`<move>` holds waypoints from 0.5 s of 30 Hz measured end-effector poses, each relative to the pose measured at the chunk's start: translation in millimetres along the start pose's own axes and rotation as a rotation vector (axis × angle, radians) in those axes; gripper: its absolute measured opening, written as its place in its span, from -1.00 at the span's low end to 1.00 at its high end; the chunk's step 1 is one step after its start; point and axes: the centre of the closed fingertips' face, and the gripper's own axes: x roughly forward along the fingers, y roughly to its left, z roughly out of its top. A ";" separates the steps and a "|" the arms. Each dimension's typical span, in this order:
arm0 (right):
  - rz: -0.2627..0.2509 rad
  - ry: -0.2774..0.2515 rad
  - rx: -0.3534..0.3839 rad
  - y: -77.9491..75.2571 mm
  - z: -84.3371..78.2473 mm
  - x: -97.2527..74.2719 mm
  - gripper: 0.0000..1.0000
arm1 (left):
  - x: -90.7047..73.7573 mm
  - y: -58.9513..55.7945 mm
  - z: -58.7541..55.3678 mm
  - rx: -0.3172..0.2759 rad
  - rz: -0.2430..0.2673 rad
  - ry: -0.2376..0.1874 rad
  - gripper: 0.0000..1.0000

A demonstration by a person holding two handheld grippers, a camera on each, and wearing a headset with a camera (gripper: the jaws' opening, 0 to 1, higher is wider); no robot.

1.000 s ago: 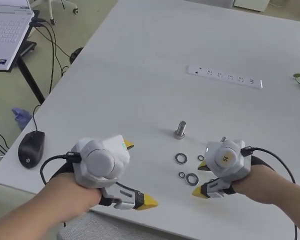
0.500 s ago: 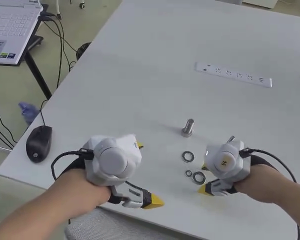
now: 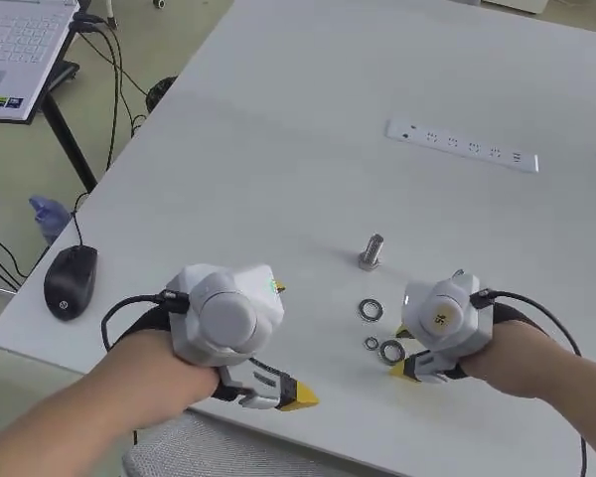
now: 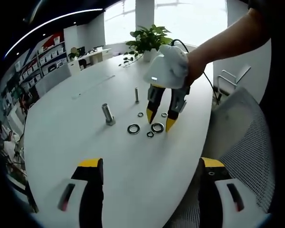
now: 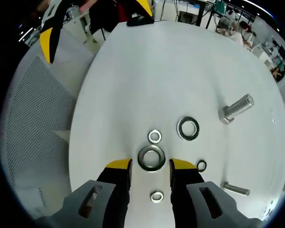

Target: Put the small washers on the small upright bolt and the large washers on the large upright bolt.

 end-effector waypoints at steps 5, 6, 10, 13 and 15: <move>0.000 0.032 -0.006 0.4 0.7 0.9 -0.34 | -0.2 2.4 3.8 -0.007 0.003 -0.018 0.62; -0.001 0.038 -0.003 0.5 1.4 0.8 -0.35 | -0.1 2.3 3.9 -0.010 0.001 -0.019 0.61; -0.002 0.077 0.000 -0.3 2.2 1.3 -0.38 | 1.0 1.2 1.2 -0.014 -0.006 -0.017 0.58; -0.006 0.109 -0.005 -0.8 2.3 1.9 -0.43 | 0.6 0.6 -0.4 -0.022 -0.011 -0.018 0.56; -0.011 0.125 -0.001 -1.7 1.8 2.4 -0.49 | 0.6 0.6 -1.4 -0.027 -0.013 -0.019 0.54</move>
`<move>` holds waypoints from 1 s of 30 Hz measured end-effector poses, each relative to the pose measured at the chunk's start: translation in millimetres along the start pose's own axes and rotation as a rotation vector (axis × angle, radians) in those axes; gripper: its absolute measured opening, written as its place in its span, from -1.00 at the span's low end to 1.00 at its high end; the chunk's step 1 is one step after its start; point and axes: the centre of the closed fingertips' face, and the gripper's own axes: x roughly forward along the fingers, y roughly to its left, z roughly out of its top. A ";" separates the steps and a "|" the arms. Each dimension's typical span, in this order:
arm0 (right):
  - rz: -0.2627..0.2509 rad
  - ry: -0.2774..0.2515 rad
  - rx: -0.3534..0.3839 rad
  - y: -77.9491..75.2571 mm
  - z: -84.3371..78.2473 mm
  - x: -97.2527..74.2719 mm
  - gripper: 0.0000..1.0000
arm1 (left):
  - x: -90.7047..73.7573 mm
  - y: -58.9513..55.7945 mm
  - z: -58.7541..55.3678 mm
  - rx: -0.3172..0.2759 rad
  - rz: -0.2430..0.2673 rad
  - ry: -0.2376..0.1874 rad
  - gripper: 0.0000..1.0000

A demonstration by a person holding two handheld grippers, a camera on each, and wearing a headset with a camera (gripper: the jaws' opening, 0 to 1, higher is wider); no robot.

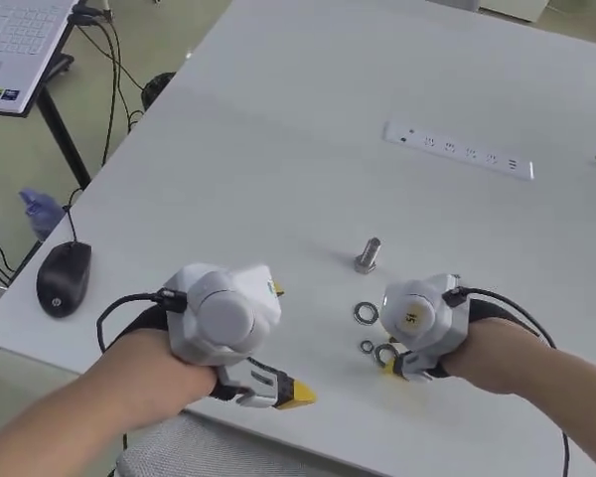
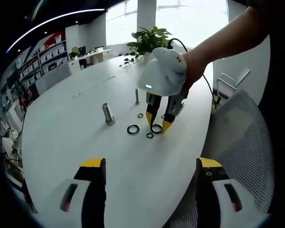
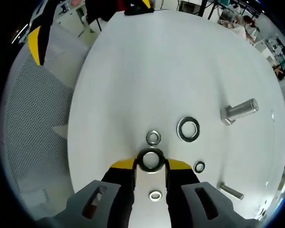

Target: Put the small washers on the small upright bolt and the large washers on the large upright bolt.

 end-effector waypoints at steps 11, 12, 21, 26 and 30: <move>0.020 0.008 0.003 -3.5 -1.5 0.4 -0.58 | -9.3 1.9 0.4 0.003 0.006 -0.002 0.48; 0.023 -0.002 0.014 -4.2 -1.3 0.5 -0.59 | -10.3 2.5 1.6 0.001 0.010 -0.006 0.47; 0.023 -0.031 0.066 -1.8 0.6 -2.0 -0.59 | -11.9 3.2 4.1 0.008 0.018 0.005 0.43; 0.027 -0.029 0.062 -1.6 -3.8 -3.6 -0.58 | -12.8 3.5 5.8 -0.003 0.028 0.003 0.43; 0.032 -0.033 0.076 -0.5 -7.0 -5.7 -0.58 | -13.4 3.4 3.4 -0.006 0.031 0.012 0.42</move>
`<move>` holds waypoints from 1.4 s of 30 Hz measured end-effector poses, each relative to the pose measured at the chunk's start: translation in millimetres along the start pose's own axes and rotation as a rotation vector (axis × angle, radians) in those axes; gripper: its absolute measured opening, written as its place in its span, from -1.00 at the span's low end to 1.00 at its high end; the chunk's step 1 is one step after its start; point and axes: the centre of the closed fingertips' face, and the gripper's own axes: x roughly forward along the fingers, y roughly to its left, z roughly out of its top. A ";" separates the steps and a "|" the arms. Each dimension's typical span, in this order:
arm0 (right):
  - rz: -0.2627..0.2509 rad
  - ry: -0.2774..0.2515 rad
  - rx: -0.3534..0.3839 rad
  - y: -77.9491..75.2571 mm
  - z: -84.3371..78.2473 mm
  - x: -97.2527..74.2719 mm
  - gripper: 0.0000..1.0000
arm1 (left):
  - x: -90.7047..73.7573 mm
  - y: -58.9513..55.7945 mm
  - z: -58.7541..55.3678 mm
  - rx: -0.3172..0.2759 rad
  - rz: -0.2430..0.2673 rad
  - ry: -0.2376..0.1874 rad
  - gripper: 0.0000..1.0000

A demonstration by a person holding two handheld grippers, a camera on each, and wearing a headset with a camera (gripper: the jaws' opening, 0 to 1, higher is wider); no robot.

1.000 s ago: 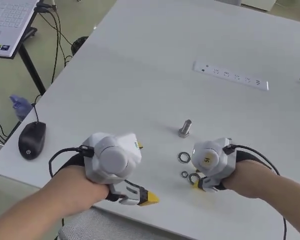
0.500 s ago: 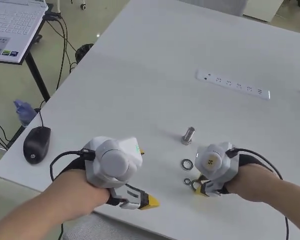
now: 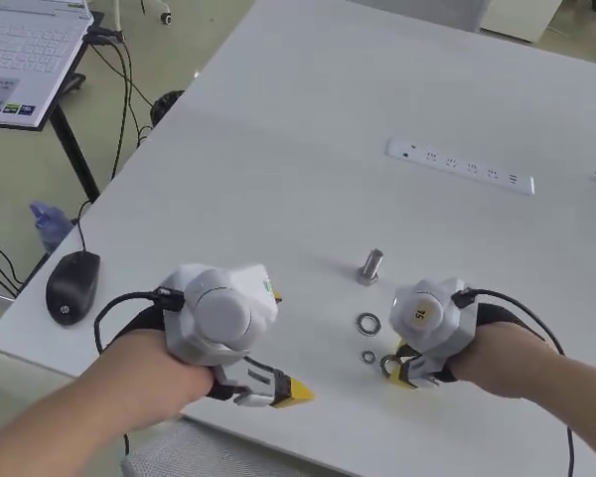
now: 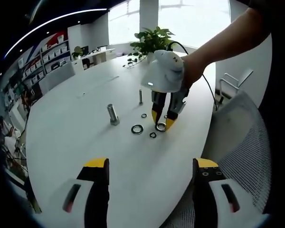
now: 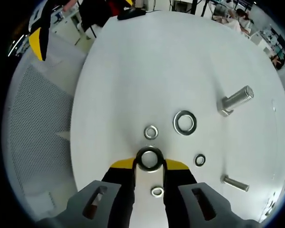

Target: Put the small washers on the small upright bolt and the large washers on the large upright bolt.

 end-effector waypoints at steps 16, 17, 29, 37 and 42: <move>-0.011 -0.031 0.041 -6.8 3.7 -20.9 -0.58 | -0.3 3.4 -2.5 -0.013 0.011 -0.005 0.43; -0.013 -0.034 0.044 -7.8 4.3 -22.5 -0.58 | -0.2 3.4 -2.2 -0.012 0.012 -0.006 0.44; -0.023 -0.042 0.058 -24.0 6.5 -45.5 -0.58 | 1.1 0.1 0.0 -0.012 0.007 -0.008 0.44; -0.030 -0.035 0.052 -33.9 9.2 -60.3 -0.58 | 1.1 -0.4 2.0 -0.011 0.008 -0.013 0.44; -0.048 -0.035 0.046 -46.5 13.9 -70.3 -0.58 | 1.3 0.0 2.7 -0.015 0.013 -0.016 0.47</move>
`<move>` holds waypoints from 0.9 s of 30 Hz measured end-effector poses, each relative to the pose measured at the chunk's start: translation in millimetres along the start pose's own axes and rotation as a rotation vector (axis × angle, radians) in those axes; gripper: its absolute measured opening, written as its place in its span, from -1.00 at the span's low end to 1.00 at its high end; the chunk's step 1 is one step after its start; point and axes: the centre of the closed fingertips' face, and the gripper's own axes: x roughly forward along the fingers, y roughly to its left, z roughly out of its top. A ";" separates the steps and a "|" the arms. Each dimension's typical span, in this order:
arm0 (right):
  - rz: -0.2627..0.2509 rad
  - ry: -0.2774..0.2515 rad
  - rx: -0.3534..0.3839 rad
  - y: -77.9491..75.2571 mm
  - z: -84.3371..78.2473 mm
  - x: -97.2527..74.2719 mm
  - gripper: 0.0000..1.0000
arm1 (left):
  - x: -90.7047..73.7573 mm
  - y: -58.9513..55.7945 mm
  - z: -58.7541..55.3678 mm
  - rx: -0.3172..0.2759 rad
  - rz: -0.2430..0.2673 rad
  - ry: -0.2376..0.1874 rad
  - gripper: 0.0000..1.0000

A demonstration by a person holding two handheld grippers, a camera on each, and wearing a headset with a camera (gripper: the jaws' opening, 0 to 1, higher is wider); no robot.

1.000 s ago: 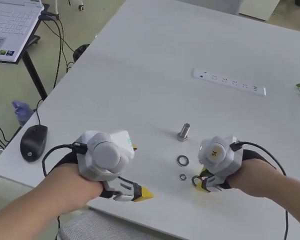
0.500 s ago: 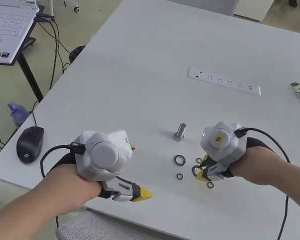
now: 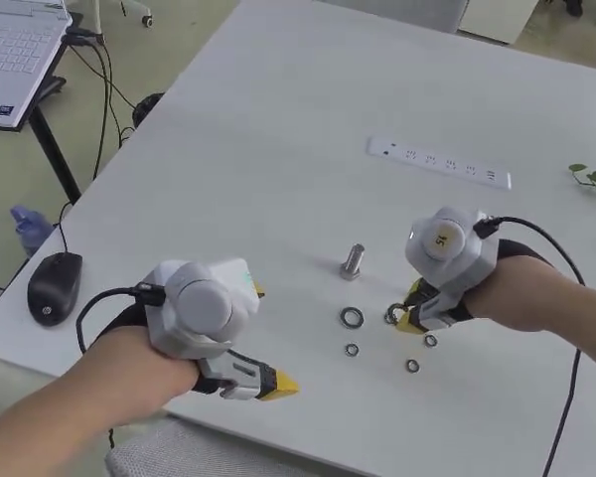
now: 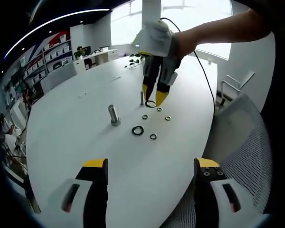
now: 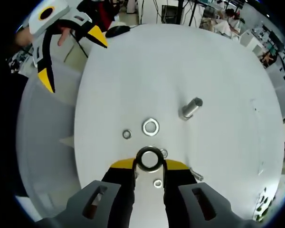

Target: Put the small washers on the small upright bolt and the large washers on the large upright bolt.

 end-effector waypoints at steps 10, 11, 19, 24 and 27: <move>-0.008 0.000 -0.005 -21.7 15.0 -10.5 -0.58 | -0.4 2.2 -2.8 -0.017 0.012 0.001 0.60; -0.012 0.001 -0.010 -25.1 17.1 -10.7 -0.58 | -0.3 2.2 -3.3 -0.026 0.011 -0.004 0.61; -0.016 -0.003 -0.019 -35.7 36.0 -11.9 -0.58 | -0.3 3.5 -7.6 -0.071 0.014 -0.016 0.69; -0.028 -0.017 -0.013 -38.7 47.4 -13.5 -0.58 | -0.3 7.1 -6.1 -0.075 0.018 -0.025 0.74; -0.030 -0.016 -0.015 -41.1 51.4 -12.6 -0.58 | -0.4 10.8 -5.2 -0.081 0.021 -0.030 0.76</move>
